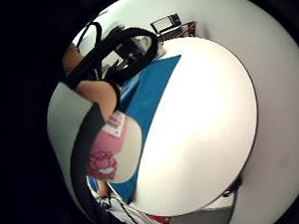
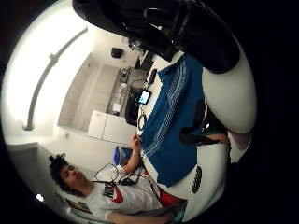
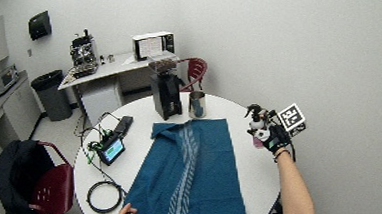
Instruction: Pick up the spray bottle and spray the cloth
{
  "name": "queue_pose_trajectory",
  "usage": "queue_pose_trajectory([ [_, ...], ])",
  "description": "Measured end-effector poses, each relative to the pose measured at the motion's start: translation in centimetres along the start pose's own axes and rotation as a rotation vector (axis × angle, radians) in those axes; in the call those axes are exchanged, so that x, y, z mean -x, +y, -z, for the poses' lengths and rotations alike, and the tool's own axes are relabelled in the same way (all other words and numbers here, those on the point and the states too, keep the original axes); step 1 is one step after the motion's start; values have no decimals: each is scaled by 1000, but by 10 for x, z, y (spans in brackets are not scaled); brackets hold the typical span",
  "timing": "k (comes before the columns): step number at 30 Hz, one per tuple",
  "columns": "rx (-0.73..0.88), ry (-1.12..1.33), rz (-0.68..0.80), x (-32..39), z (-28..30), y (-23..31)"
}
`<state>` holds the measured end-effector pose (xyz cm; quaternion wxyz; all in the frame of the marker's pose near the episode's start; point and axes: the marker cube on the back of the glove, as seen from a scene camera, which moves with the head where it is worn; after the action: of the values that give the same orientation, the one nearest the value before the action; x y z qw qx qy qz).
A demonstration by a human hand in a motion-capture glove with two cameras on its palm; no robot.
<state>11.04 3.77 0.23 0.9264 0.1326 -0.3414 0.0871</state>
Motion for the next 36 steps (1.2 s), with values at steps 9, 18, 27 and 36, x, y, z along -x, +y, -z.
queue_pose_trajectory([
  [9, 166, 276, 74, 50, -33, -23],
  [18, 356, 381, 9, 0, -76, 13],
  [27, 312, 484, 36, 38, -35, -6],
  [36, 427, 484, -10, 8, -74, 6],
])
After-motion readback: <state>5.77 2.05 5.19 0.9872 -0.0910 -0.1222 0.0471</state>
